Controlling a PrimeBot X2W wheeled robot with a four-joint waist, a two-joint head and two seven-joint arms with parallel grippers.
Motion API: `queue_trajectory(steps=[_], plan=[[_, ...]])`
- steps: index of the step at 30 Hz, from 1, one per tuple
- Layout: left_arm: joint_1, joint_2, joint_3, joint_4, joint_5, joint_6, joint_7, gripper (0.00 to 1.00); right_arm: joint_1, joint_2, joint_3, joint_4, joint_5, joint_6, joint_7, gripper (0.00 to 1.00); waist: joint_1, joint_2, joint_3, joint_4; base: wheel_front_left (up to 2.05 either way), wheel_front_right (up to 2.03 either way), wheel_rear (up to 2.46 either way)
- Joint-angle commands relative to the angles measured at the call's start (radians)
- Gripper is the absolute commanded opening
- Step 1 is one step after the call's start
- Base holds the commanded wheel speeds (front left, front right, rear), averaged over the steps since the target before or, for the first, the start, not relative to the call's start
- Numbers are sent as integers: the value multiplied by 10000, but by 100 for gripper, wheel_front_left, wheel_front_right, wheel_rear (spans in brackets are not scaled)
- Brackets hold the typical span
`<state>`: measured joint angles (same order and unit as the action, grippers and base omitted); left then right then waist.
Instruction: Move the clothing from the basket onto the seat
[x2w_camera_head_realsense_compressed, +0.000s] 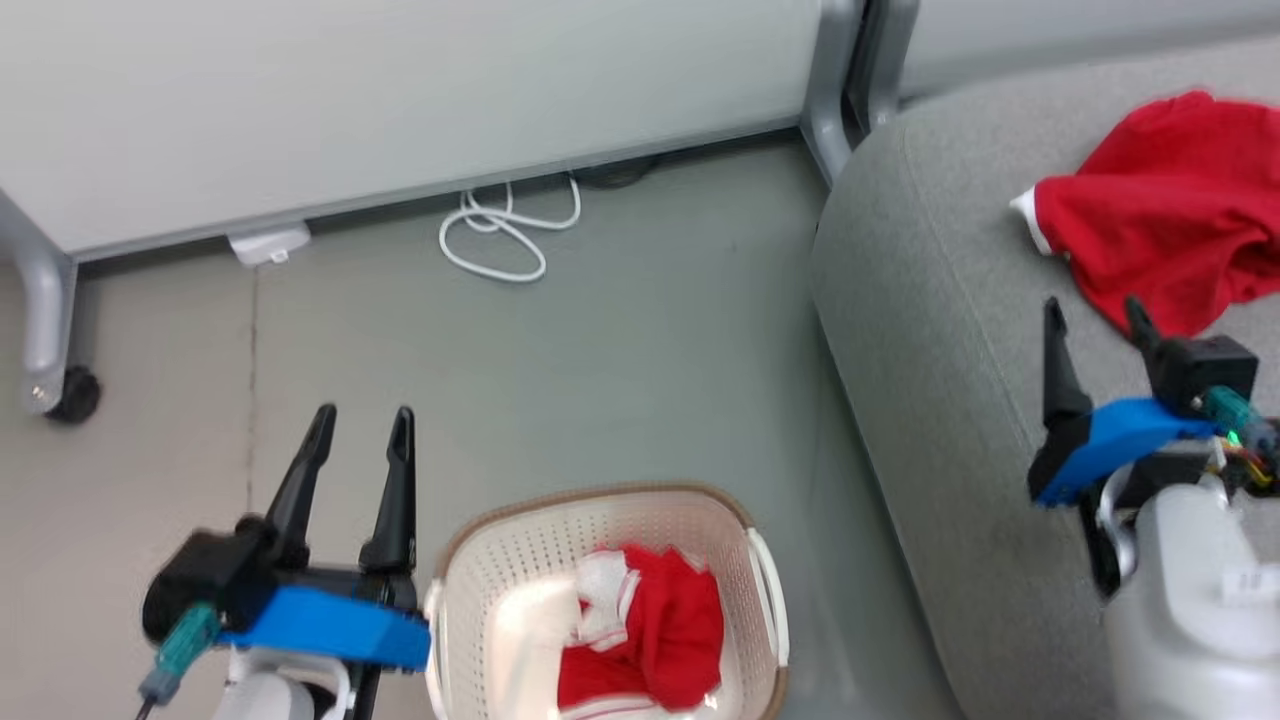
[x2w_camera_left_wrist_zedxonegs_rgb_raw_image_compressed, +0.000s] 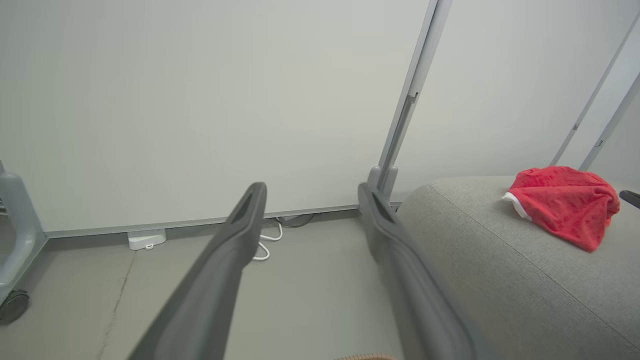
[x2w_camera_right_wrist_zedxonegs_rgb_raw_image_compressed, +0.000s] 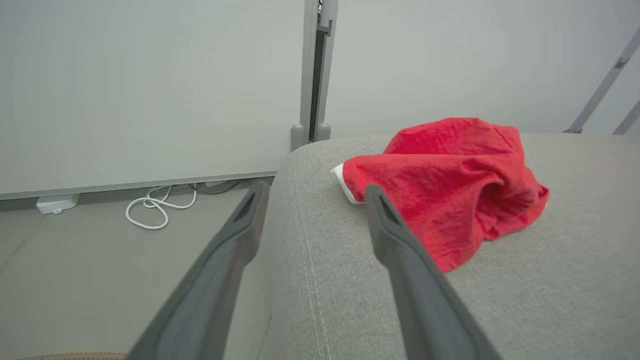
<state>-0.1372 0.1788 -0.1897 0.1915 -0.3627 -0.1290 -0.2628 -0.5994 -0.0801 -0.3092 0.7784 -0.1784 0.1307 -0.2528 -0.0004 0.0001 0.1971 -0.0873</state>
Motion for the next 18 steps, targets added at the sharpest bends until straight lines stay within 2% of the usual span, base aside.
queue_trajectory(steps=[1,11,18], plan=[[212,-94,273,178,76,-23,-27,100,688,96,623,-535,357,1,-54,100,4,-1,-423,9,0,0,0],[920,-425,1123,690,391,-24,-27,100,2965,268,2347,-3049,1535,1,493,100,4,-1,-1279,547,0,0,0],[1491,-641,1633,880,592,-24,-28,100,4477,286,2699,-4705,1843,1,894,100,4,-1,-1794,1011,0,0,0]])
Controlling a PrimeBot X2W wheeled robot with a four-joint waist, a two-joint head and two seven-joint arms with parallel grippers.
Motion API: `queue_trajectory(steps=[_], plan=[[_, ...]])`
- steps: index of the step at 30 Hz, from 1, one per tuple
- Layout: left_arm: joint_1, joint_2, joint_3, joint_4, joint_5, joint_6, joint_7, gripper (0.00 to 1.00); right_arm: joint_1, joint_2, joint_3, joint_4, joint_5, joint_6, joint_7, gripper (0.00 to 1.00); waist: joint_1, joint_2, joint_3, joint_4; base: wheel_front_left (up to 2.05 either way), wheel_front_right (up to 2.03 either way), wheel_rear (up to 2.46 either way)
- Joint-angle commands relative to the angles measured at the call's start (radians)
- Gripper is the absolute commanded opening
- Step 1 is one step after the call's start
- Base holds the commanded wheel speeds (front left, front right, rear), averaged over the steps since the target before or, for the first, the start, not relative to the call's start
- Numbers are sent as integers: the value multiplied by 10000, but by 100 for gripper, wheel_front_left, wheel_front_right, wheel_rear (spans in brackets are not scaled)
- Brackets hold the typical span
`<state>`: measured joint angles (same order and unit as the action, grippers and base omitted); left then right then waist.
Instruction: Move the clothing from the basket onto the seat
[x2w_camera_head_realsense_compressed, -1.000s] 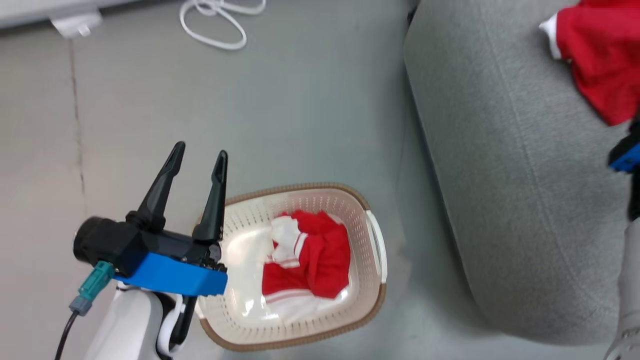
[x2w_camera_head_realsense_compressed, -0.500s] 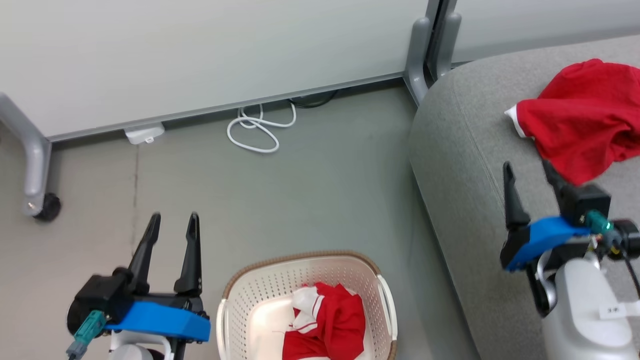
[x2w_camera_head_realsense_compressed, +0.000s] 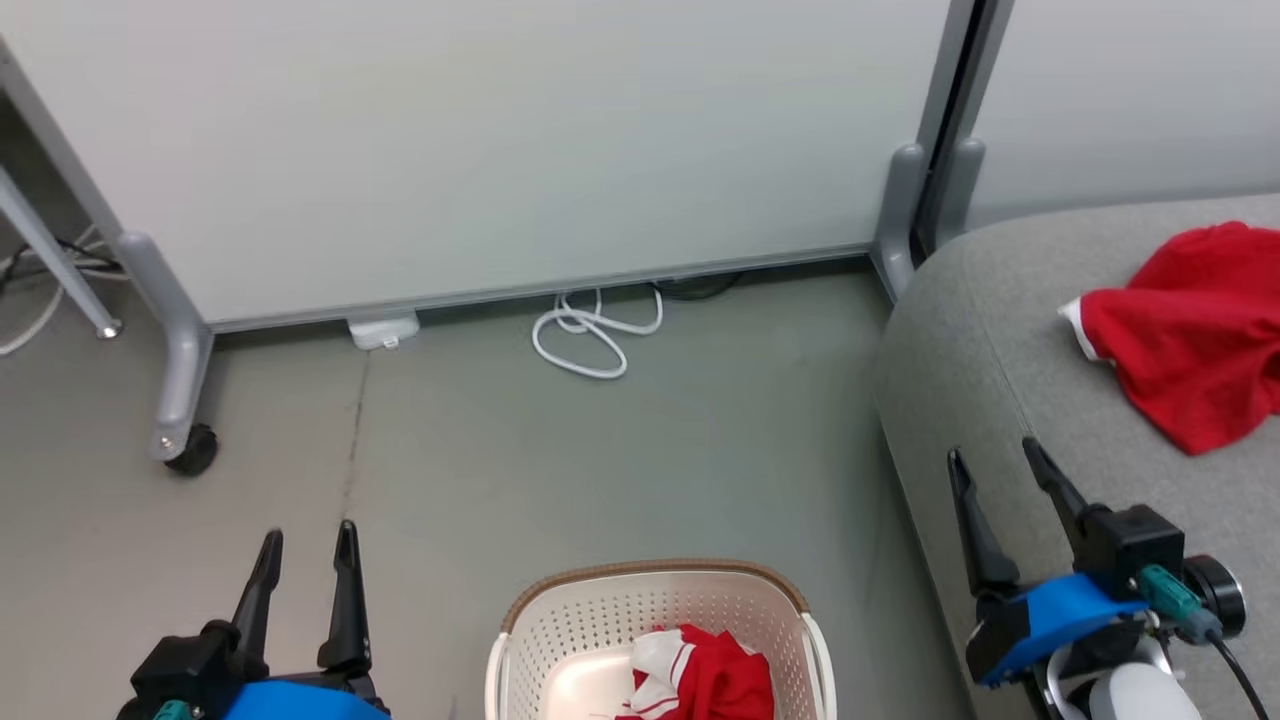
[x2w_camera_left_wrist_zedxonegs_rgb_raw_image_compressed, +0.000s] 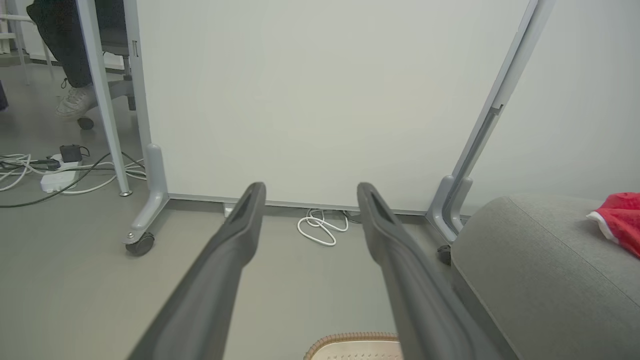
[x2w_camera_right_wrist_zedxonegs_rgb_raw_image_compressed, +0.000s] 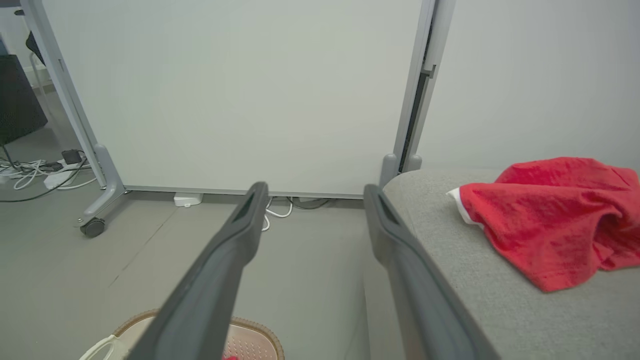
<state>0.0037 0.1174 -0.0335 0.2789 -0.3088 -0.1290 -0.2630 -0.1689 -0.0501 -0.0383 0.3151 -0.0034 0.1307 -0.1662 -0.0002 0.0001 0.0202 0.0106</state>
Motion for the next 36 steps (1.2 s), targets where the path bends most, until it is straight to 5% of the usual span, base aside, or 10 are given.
queue_trajectory(steps=[1,12,36], plan=[[145,-43,134,15,72,-24,-27,100,375,-11,18,-269,181,1,62,100,2,-1,-89,100,0,0,0],[511,-148,419,16,176,-25,-28,100,1581,-10,219,-1477,738,1,521,100,2,-1,-349,504,0,0,0],[142,-58,124,128,41,-25,-26,100,1348,-8,503,-1825,951,1,626,100,2,-1,222,277,0,0,0]])
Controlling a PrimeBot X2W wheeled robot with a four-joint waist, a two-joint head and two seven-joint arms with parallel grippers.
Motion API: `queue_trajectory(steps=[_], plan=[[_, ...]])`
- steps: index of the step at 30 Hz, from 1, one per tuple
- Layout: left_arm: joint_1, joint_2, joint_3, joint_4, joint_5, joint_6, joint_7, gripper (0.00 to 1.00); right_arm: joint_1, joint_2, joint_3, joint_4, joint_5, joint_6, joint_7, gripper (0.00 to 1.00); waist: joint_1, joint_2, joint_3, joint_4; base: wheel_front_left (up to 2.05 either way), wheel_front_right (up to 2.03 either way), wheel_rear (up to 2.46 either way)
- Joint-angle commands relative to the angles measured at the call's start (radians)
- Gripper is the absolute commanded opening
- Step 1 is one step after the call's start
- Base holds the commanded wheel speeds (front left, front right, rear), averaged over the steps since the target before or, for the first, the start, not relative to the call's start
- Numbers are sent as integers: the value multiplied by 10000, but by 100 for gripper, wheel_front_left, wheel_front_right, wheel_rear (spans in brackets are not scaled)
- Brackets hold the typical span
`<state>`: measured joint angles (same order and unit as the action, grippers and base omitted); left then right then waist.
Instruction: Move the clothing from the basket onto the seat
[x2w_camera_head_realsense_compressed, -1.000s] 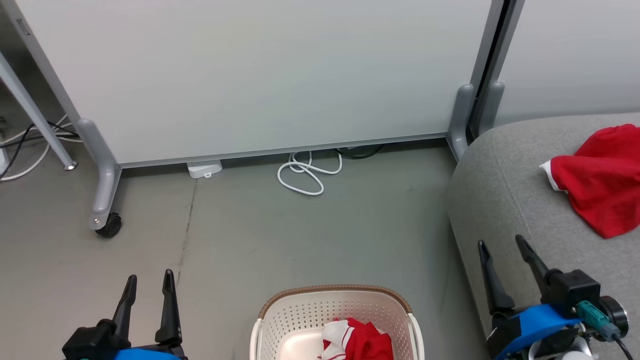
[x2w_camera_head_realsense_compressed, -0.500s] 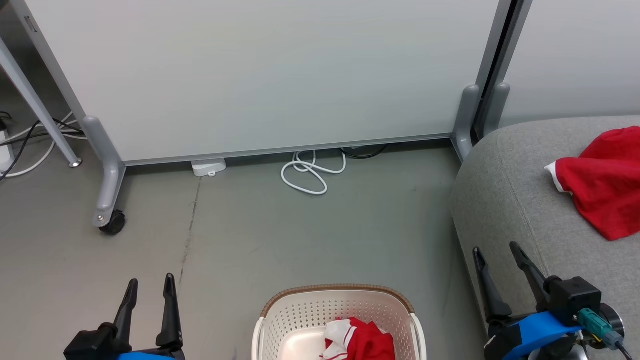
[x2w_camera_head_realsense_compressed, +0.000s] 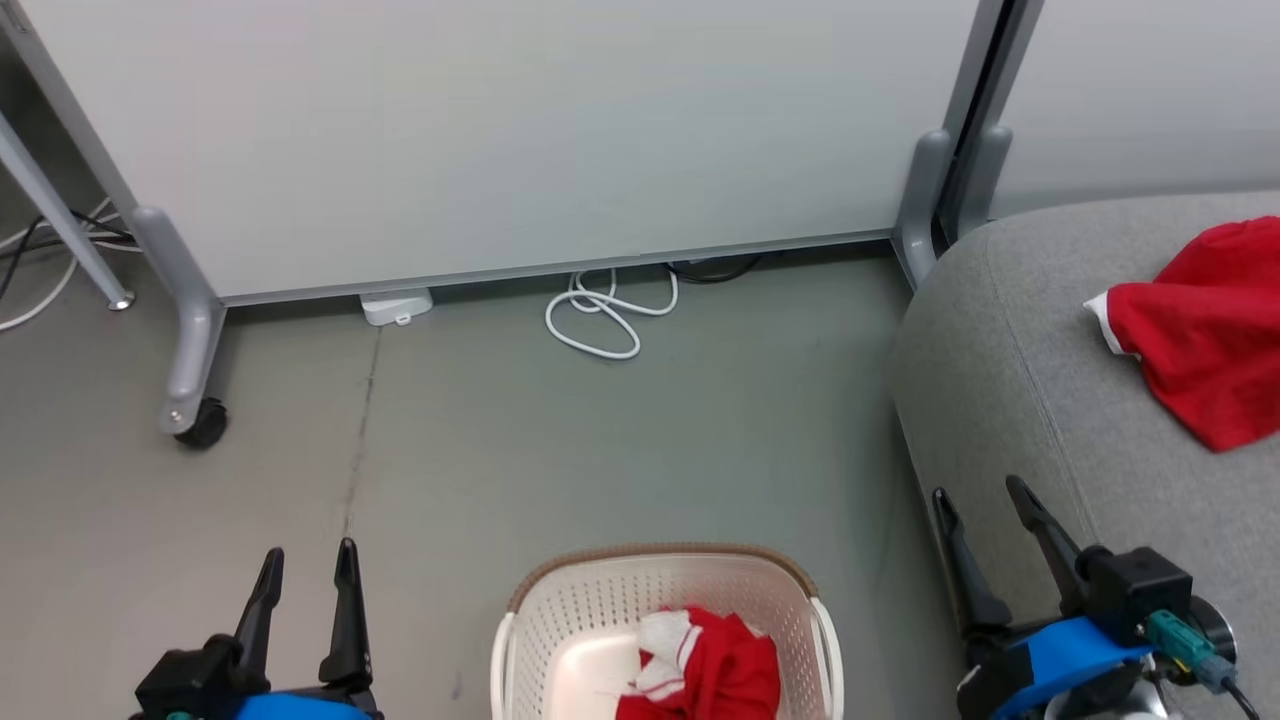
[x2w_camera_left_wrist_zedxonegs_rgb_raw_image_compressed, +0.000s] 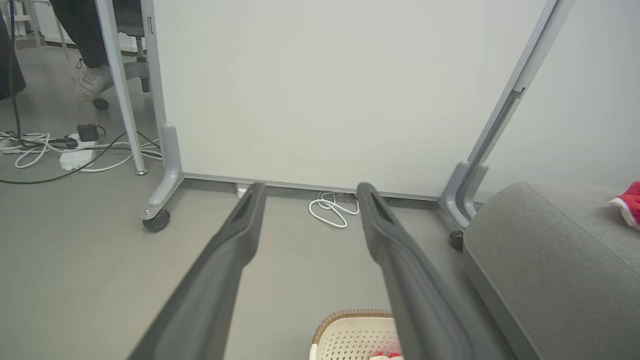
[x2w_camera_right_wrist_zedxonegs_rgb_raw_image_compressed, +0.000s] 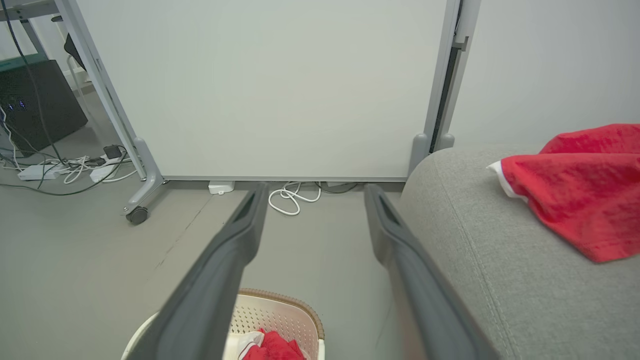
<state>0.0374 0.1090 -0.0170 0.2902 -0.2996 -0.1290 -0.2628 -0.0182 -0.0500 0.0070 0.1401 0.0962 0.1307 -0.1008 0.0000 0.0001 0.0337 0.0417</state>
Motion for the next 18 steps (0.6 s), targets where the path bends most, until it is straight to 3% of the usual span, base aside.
queue_trajectory(steps=[1,9,18], plan=[[-273,28,-79,29,-58,-25,-28,100,-245,-10,93,-124,-51,1,-31,100,0,-1,206,-96,0,0,0],[-1263,167,-861,724,-265,-25,-28,100,-837,-10,553,-514,-177,1,-100,100,0,-1,1565,-730,0,0,0],[-3046,258,-2065,2700,-1051,-25,-27,100,-1727,-14,1238,-866,-234,1,-289,100,0,-1,3417,-1713,0,0,0]])
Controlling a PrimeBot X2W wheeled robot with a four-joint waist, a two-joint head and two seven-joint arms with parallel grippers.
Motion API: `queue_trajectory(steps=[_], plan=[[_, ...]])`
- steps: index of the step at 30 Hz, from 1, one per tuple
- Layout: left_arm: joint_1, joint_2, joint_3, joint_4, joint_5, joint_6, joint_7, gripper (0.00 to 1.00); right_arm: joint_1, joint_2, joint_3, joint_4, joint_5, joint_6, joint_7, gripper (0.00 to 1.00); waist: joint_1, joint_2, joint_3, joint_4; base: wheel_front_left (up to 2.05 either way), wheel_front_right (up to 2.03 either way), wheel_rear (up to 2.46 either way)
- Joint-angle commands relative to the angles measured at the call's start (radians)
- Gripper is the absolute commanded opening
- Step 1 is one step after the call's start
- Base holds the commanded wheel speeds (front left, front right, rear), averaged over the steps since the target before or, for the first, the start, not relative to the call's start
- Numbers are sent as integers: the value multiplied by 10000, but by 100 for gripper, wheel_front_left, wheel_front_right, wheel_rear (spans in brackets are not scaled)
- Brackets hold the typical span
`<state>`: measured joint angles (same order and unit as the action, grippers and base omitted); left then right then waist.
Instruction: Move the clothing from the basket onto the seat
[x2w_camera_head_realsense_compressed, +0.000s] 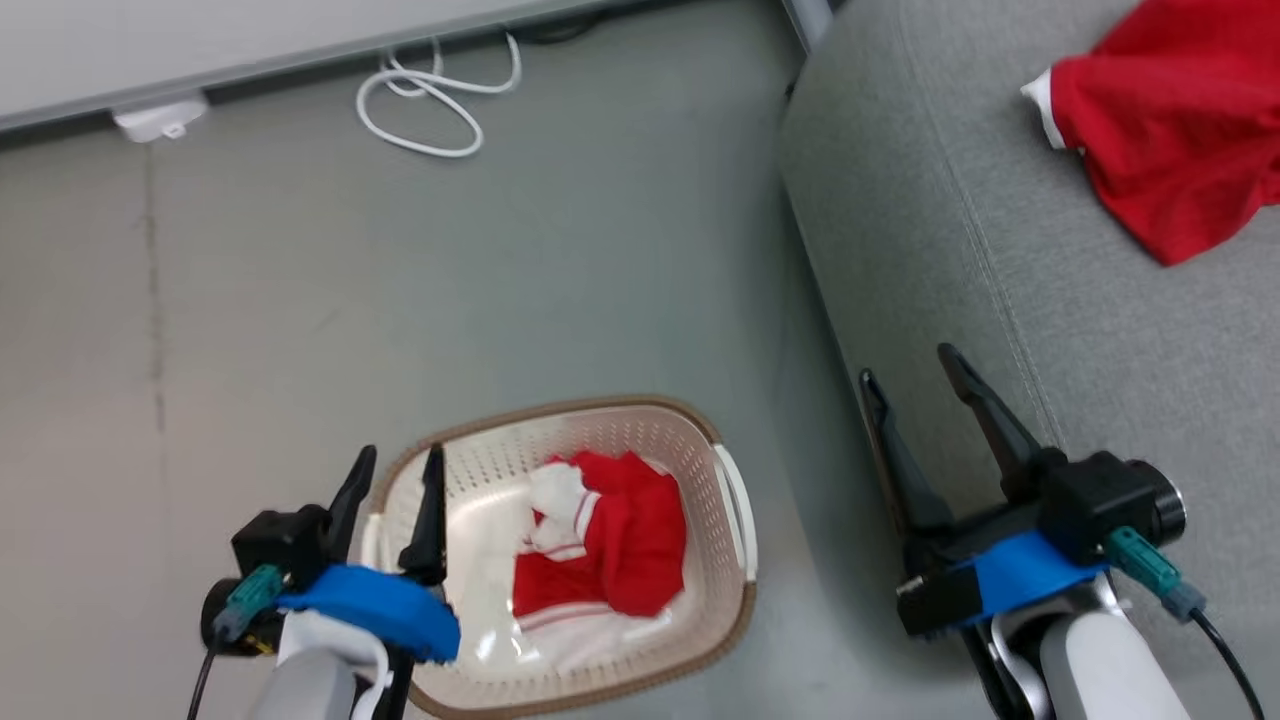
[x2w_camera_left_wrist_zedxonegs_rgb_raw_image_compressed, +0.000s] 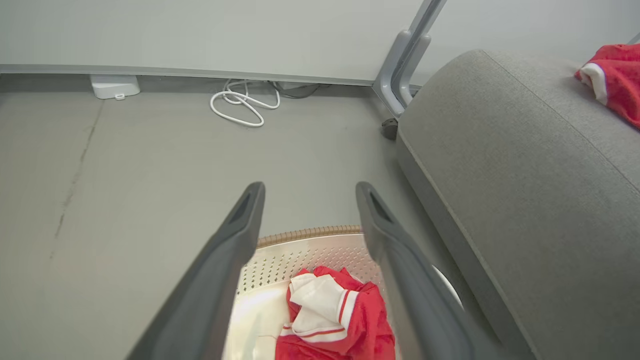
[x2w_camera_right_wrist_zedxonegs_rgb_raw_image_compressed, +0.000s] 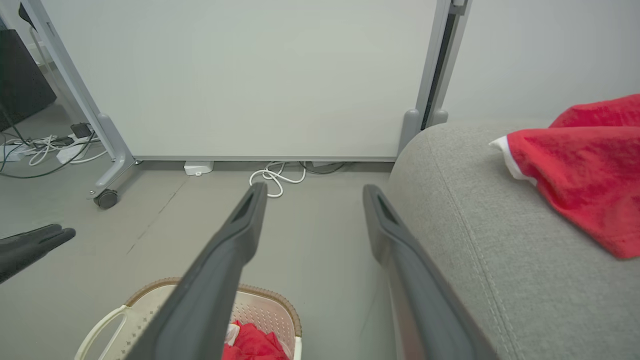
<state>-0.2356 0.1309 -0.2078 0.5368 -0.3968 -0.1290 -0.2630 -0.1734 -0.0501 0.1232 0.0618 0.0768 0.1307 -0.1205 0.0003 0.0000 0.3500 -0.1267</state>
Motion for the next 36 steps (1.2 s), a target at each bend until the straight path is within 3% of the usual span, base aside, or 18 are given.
queue_trajectory(steps=[1,17,30,36], plan=[[-556,55,-282,477,-166,-25,-25,100,-302,-9,192,-140,-23,3,-107,100,-3,0,501,-156,0,0,0],[-3509,251,-3265,3728,-1544,-24,759,100,-1357,-7,1175,-399,257,1,-649,100,-3,0,2860,-1428,0,0,0],[-4783,560,-4561,5115,-2661,-24,2196,100,-1759,-6,1584,-427,783,1,-1132,100,-3,0,4226,-2219,0,0,0],[-5328,922,-4709,5771,-2632,96,2282,100,-1961,-7,1774,-545,1061,1,-1314,100,-3,0,4897,-2617,0,0,0]])
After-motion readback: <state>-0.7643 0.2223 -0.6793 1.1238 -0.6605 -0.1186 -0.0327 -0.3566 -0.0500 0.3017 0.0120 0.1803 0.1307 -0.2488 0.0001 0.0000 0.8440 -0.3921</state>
